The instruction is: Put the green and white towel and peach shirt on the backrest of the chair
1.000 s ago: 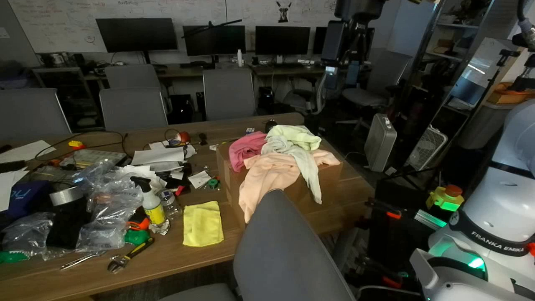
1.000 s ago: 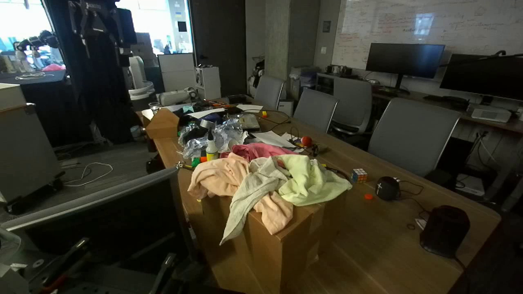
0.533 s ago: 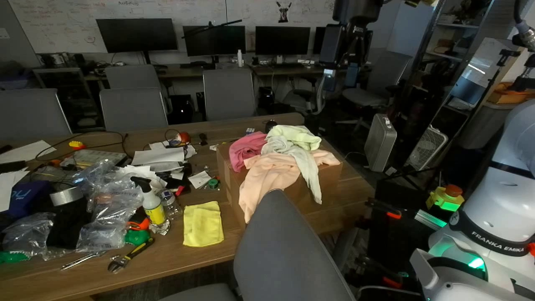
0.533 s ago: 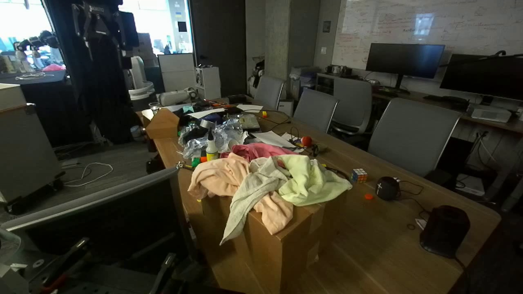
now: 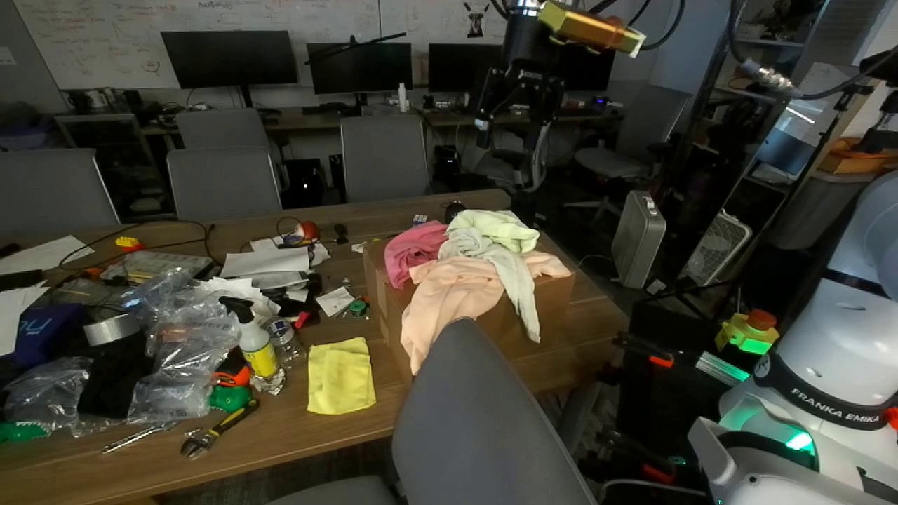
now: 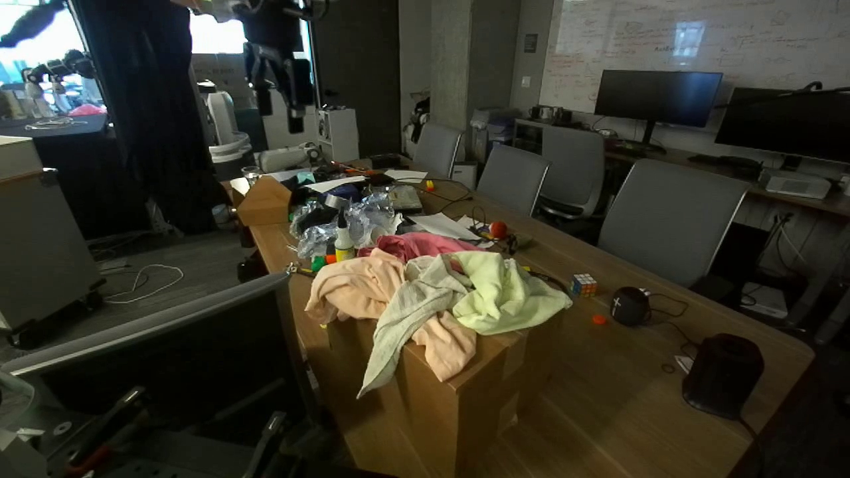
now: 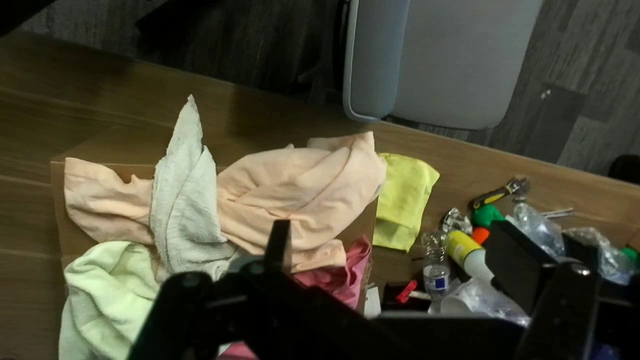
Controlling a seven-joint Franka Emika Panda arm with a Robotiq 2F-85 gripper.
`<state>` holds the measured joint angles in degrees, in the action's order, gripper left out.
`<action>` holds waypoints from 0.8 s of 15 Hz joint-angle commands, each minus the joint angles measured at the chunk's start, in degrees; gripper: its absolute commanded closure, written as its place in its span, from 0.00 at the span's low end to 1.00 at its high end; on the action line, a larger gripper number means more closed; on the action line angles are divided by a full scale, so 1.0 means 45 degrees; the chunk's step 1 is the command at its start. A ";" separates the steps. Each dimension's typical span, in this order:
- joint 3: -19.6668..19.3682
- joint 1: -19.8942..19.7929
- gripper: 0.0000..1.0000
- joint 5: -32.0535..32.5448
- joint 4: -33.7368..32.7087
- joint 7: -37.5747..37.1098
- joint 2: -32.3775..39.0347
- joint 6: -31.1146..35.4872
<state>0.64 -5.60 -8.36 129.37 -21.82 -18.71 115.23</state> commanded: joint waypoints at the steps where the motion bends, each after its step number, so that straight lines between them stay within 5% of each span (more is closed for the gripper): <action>1: -0.0417 -0.0265 0.00 -0.0340 -0.1009 -0.0809 0.1921 0.1276; 12: -0.2124 -0.0761 0.00 0.1252 -0.2107 -0.5557 0.6135 0.4432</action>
<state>-6.81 -8.99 -4.38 122.94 -40.70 4.50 132.78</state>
